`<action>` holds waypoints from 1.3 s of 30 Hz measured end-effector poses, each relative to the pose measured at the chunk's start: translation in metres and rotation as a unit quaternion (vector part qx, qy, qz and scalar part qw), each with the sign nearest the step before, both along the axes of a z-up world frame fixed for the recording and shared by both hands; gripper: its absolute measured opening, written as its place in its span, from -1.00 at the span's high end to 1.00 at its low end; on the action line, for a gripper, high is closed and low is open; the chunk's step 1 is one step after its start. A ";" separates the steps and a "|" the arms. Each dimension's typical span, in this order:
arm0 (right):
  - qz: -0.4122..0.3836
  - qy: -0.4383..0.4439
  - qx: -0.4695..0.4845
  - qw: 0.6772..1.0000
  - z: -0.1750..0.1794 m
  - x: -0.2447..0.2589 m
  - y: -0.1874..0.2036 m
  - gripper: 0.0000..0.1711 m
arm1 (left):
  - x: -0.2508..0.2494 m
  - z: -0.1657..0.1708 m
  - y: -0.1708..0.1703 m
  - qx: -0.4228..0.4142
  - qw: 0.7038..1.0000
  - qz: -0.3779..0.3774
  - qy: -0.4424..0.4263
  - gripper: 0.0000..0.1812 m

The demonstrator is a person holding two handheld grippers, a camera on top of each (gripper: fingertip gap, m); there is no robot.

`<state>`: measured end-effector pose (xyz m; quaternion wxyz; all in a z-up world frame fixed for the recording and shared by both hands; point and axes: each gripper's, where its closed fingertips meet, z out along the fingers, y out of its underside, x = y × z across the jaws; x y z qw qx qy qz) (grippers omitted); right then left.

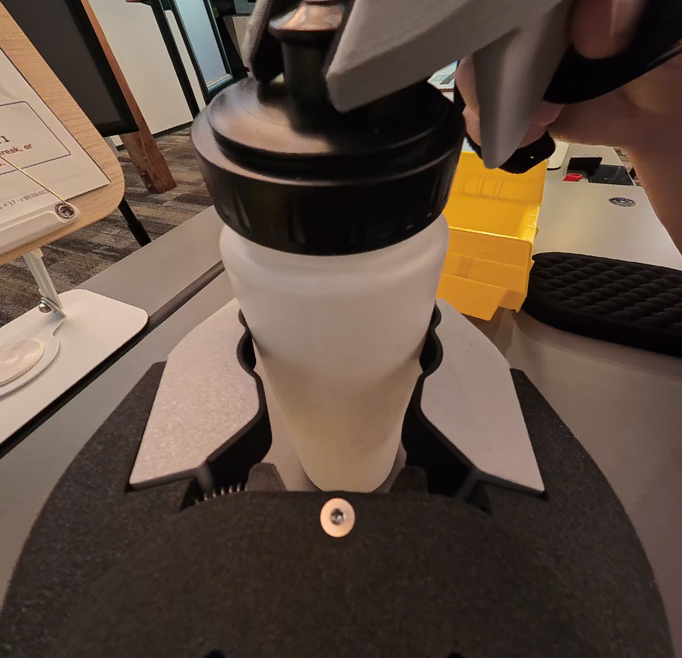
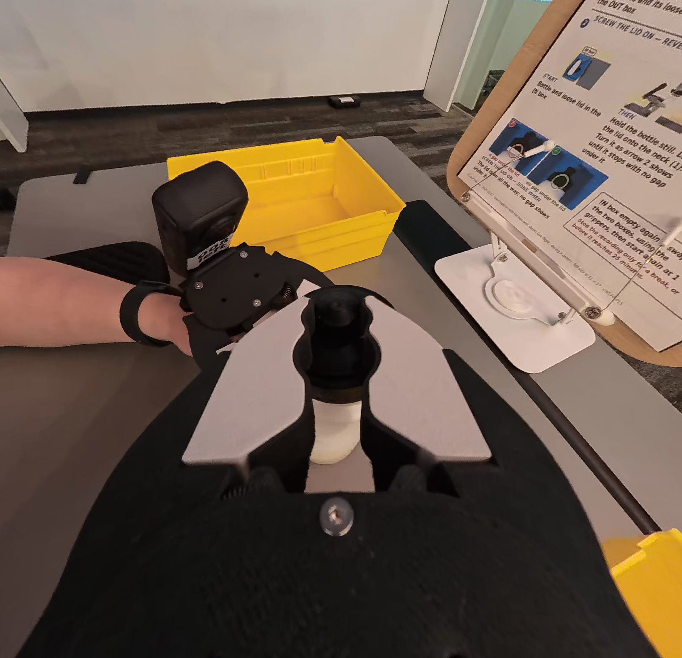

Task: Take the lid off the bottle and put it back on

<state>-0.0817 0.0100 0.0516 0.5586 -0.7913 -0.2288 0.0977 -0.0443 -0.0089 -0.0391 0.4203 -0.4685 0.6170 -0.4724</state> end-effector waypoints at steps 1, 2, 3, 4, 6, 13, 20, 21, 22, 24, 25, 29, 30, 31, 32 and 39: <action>0.003 0.000 0.003 1.000 0.000 0.000 -0.001 0.71 | 0.000 0.000 0.000 -0.001 1.000 0.001 0.000 0.02; 0.003 0.002 0.008 1.000 0.001 -0.001 -0.001 0.61 | 0.000 0.000 0.000 -0.003 1.000 0.001 0.000 0.02; -0.001 0.004 0.011 1.000 0.002 0.000 -0.001 0.45 | 0.000 0.000 0.001 -0.004 1.000 0.001 0.000 0.02; -0.006 0.003 0.012 1.000 0.001 0.001 -0.001 0.35 | 0.000 0.000 0.001 -0.005 1.000 0.001 0.000 0.02; 0.000 -0.001 0.011 1.000 -0.001 0.001 -0.003 0.27 | 0.000 0.000 0.001 -0.006 1.000 0.000 0.000 0.02; 0.004 -0.010 0.009 1.000 -0.007 0.003 -0.002 0.18 | 0.000 0.000 0.002 -0.009 1.000 0.002 0.001 0.02; 0.009 -0.024 -0.006 1.000 -0.015 0.004 0.001 0.12 | 0.000 0.000 0.001 -0.009 1.000 0.000 0.001 0.02; 0.007 -0.038 -0.007 0.999 -0.017 0.004 0.001 0.11 | 0.000 0.000 0.001 -0.009 1.000 -0.002 0.002 0.02; 0.009 -0.050 -0.009 0.999 -0.019 0.003 0.002 0.11 | 0.000 0.000 0.001 -0.009 1.000 -0.002 0.002 0.02; 0.006 -0.072 -0.003 0.997 -0.021 0.003 0.003 0.14 | 0.000 0.000 0.001 -0.009 1.000 -0.002 0.002 0.02; 0.006 -0.078 0.002 0.997 -0.021 0.002 0.004 0.14 | 0.000 0.000 0.001 -0.010 1.000 -0.003 0.003 0.02; 0.014 -0.044 0.001 0.999 -0.015 0.001 0.001 0.14 | 0.000 0.000 0.001 -0.009 1.000 -0.002 0.001 0.02; 0.019 -0.024 0.001 1.000 -0.012 0.002 0.000 0.14 | 0.000 0.000 0.001 -0.009 1.000 -0.002 0.001 0.02; 0.026 -0.010 0.001 1.000 -0.011 0.002 -0.001 0.14 | 0.000 0.000 0.001 -0.009 1.000 -0.003 0.000 0.02; 0.033 -0.001 0.001 0.999 -0.011 0.003 -0.001 0.14 | 0.000 0.000 0.000 -0.009 1.000 -0.005 0.000 0.02; 0.117 0.044 -0.013 0.992 -0.018 -0.003 -0.005 0.14 | -0.003 0.000 -0.008 -0.003 0.999 -0.041 -0.006 0.02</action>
